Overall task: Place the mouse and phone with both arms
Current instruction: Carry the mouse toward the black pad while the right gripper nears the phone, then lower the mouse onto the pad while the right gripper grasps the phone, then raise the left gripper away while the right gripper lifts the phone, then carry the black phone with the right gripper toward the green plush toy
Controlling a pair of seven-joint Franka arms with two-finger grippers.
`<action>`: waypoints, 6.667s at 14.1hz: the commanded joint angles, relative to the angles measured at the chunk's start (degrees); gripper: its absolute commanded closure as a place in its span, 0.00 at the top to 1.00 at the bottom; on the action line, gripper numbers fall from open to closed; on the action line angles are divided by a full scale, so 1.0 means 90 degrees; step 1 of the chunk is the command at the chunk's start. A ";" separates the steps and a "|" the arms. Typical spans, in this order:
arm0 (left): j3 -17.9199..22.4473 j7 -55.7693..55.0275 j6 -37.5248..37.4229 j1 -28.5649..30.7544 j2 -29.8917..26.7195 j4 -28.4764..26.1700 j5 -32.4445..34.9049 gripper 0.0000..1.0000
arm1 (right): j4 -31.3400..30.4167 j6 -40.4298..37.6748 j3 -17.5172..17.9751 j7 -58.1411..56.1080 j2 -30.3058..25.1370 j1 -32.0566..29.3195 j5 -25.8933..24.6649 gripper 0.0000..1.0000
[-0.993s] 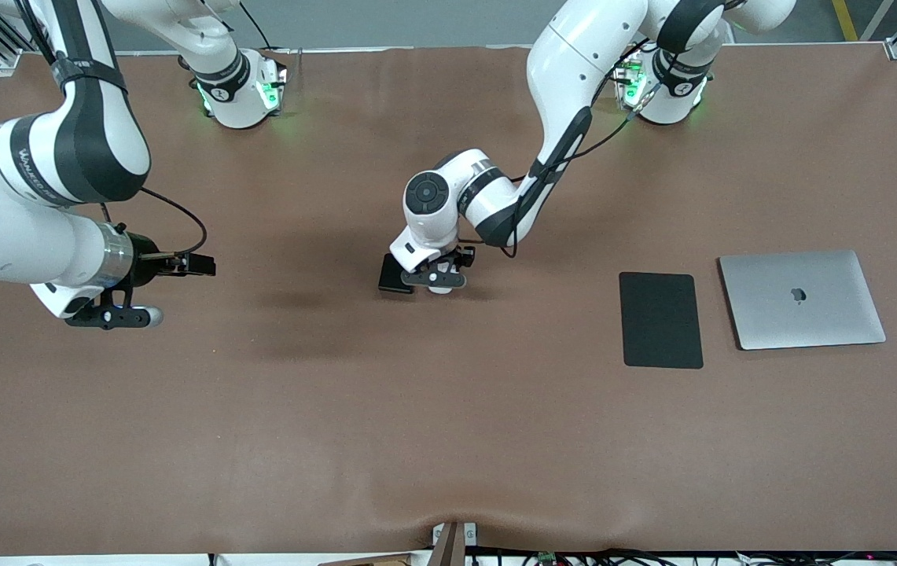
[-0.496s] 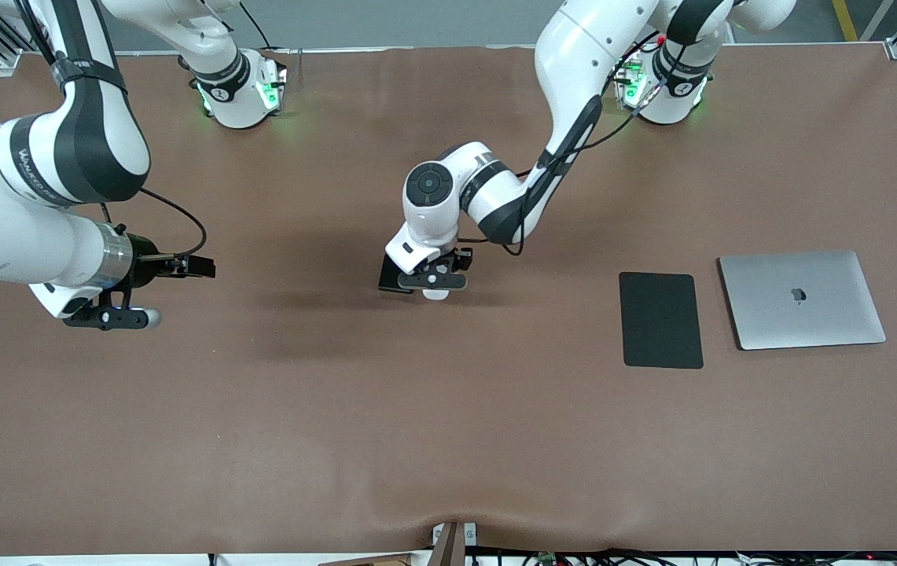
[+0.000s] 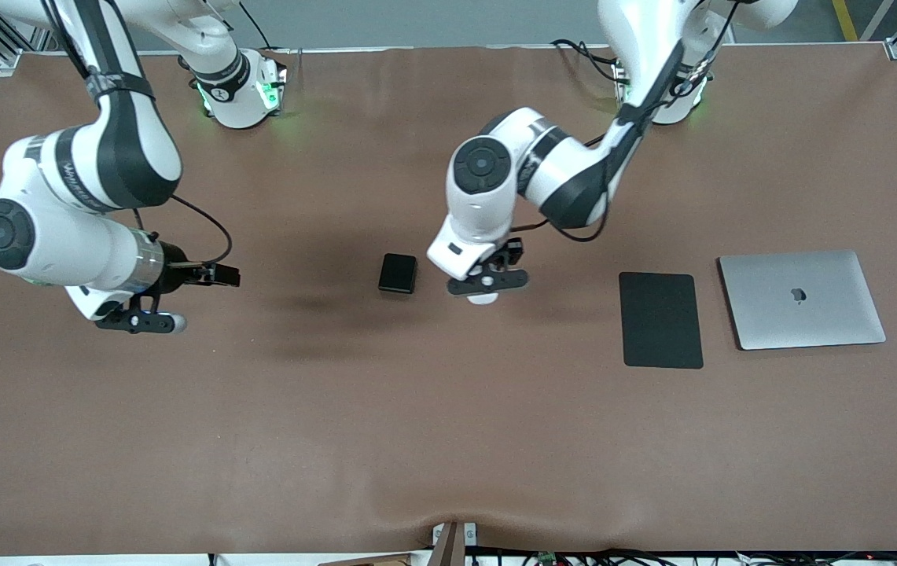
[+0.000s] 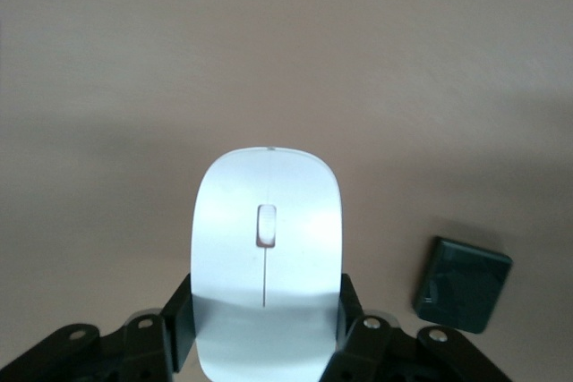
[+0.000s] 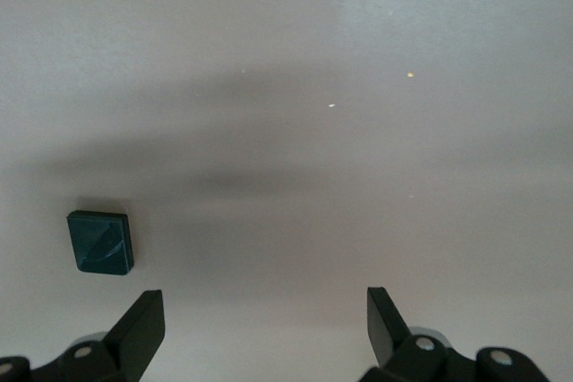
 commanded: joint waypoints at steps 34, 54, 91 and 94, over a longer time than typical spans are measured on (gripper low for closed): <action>-0.0049 0.5385 0.2830 0.3646 -0.0171 -0.3486 -0.0086 0.00 | -0.1180 0.3824 -0.0048 0.3549 0.1650 0.3106 0.0060 1.00; -0.0058 0.5434 0.0490 0.4270 -0.2531 -0.3058 -0.0086 1.00 | -0.1309 0.4559 -0.0078 0.3882 0.2070 0.3351 -0.0047 0.08; -0.0107 0.5639 -0.3545 0.4095 -0.3305 -0.0225 -0.0203 1.00 | -0.3299 0.3795 -0.0234 -0.0256 0.0273 -0.0623 -0.0603 0.00; -0.0127 0.5639 -0.3546 0.4085 -0.3315 -0.0196 -0.0213 1.00 | -0.3495 0.4129 -0.0234 -0.1135 0.0283 -0.1091 -0.0759 0.00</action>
